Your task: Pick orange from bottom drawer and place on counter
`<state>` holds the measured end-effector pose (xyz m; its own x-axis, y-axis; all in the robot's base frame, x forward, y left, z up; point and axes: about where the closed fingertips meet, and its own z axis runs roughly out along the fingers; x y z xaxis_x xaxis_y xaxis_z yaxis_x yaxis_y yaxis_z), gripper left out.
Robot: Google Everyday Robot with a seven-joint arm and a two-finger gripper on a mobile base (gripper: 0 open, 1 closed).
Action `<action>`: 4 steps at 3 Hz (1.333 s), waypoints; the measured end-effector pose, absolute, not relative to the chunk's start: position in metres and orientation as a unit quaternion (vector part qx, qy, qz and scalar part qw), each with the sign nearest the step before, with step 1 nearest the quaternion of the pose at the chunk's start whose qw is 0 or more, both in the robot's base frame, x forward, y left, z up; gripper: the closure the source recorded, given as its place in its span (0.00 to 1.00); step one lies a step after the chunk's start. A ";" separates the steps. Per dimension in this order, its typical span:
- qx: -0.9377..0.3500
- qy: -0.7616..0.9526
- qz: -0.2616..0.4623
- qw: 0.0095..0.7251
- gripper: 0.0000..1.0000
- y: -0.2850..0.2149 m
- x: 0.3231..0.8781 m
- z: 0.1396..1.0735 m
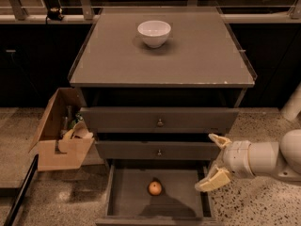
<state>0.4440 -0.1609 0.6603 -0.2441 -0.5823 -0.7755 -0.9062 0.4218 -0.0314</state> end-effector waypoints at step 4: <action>-0.490 0.734 0.343 0.322 0.00 -0.112 0.492 0.521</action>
Offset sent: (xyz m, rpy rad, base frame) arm 0.0556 0.0408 -0.1465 0.1641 0.1588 0.1185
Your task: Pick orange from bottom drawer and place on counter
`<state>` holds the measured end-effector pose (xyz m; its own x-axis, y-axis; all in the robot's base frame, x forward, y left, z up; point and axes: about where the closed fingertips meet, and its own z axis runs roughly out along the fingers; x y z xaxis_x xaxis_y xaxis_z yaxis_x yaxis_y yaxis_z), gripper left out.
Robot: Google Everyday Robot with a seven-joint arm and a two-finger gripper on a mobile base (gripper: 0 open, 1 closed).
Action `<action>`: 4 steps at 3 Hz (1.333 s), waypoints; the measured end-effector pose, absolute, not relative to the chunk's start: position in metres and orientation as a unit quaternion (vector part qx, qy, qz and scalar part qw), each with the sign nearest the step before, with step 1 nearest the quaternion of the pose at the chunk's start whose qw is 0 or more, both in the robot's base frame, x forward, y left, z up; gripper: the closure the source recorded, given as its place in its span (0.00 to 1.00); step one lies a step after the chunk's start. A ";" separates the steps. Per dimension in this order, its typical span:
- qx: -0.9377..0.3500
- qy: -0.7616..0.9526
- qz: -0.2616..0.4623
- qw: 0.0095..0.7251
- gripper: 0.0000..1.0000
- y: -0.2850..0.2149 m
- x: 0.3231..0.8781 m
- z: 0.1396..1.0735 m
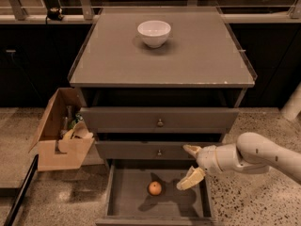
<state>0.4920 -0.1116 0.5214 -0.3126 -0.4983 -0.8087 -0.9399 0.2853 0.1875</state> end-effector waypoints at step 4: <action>-0.386 0.797 0.345 0.312 0.00 -0.094 0.492 0.393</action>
Offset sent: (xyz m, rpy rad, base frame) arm 0.0062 0.0094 -0.1075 0.0757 0.1492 -0.0547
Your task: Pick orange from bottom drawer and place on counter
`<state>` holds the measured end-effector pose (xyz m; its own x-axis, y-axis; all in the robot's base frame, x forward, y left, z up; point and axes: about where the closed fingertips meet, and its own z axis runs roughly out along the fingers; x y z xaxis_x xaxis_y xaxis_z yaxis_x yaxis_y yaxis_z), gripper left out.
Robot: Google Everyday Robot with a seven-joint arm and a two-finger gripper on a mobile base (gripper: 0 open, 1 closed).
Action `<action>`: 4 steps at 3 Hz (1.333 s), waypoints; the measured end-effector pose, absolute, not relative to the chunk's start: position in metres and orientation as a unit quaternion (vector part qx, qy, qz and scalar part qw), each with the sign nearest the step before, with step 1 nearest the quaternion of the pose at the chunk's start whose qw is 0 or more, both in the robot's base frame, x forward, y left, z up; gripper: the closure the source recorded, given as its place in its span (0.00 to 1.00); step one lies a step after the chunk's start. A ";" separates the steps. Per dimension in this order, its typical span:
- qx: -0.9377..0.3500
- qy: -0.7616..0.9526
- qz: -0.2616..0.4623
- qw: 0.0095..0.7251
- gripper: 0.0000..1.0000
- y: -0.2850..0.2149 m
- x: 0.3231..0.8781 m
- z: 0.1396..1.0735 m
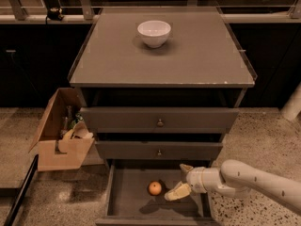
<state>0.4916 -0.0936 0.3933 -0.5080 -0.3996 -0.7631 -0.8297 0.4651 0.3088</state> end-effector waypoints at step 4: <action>-0.385 0.788 0.344 0.336 0.00 -0.090 0.509 0.333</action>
Offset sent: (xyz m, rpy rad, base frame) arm 0.0036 -0.0053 -0.0161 0.0065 -0.0347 -0.0289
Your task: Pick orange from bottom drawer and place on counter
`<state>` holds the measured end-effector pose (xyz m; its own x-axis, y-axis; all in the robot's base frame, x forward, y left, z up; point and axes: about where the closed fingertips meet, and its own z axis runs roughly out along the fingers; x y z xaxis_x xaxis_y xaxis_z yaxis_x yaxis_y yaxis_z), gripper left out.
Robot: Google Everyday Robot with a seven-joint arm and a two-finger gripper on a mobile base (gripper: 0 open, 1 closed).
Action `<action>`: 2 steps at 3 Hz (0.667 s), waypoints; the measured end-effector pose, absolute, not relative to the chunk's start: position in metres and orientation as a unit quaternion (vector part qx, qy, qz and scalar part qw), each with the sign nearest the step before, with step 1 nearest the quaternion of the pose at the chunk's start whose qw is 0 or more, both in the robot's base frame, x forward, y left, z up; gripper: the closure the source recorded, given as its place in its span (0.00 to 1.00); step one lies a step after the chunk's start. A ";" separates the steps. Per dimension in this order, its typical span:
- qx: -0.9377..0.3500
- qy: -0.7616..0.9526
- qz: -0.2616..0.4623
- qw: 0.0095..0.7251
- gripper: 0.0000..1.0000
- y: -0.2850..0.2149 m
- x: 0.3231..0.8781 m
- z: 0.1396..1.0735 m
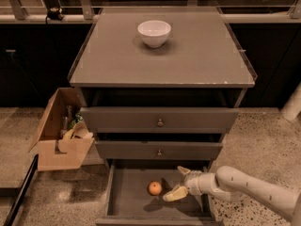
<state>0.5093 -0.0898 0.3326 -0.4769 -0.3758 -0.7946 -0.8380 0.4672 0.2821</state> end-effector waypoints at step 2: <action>-0.339 0.803 0.329 0.365 0.00 -0.083 0.532 0.290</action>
Offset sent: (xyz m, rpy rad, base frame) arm 0.0372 0.0039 -0.0614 0.0132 -0.0239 -0.1921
